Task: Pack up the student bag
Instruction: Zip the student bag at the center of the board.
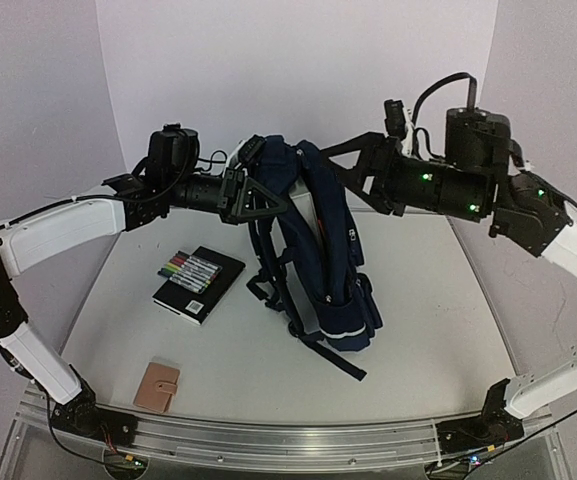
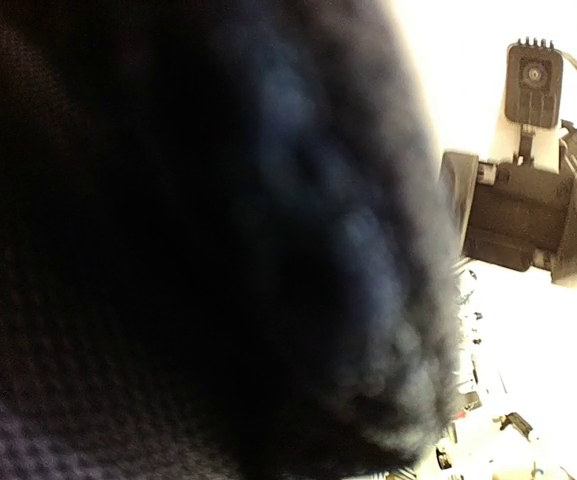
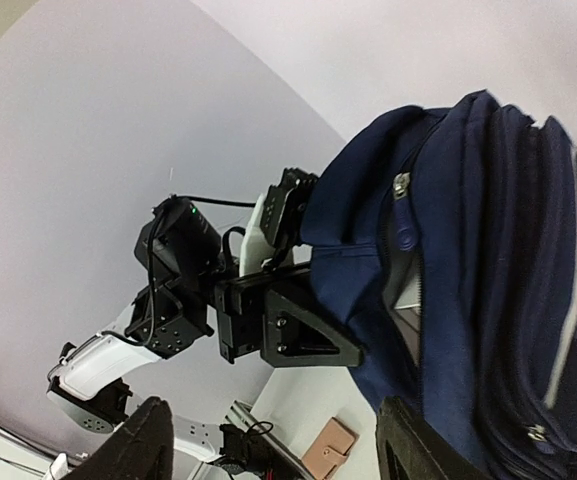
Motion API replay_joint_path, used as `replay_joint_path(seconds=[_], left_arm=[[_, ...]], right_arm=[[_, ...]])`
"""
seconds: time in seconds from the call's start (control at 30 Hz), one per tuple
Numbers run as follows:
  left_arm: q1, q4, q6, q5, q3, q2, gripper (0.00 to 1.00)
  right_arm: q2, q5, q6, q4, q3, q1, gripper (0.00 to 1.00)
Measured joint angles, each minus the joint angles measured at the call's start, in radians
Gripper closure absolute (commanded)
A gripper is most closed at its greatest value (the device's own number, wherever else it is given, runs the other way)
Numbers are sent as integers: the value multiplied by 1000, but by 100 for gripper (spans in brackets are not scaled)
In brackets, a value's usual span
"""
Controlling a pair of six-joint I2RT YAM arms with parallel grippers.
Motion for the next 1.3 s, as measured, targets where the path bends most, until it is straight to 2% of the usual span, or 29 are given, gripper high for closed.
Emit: replay_joint_path(seconds=[0.13,0.33,0.7,0.97,1.3], left_arm=[[-6,11,0,-18,-16,8,100],[-11,63,-3,-42,-71,9,100],[-13,81,-3,-73,-161,8,100],[-18,81,-7,-83,-164,8,100],[-32,97,-6,-82,-171,8,100]], right_arm=[[88,-39,45,54,-10,0,49],[166,-16,90,79,-6,-19,50],[216,93,125,109,13,-77,52],[268,91,125,107,17,-78,54],[254,221,117,84,-21,-71,53]])
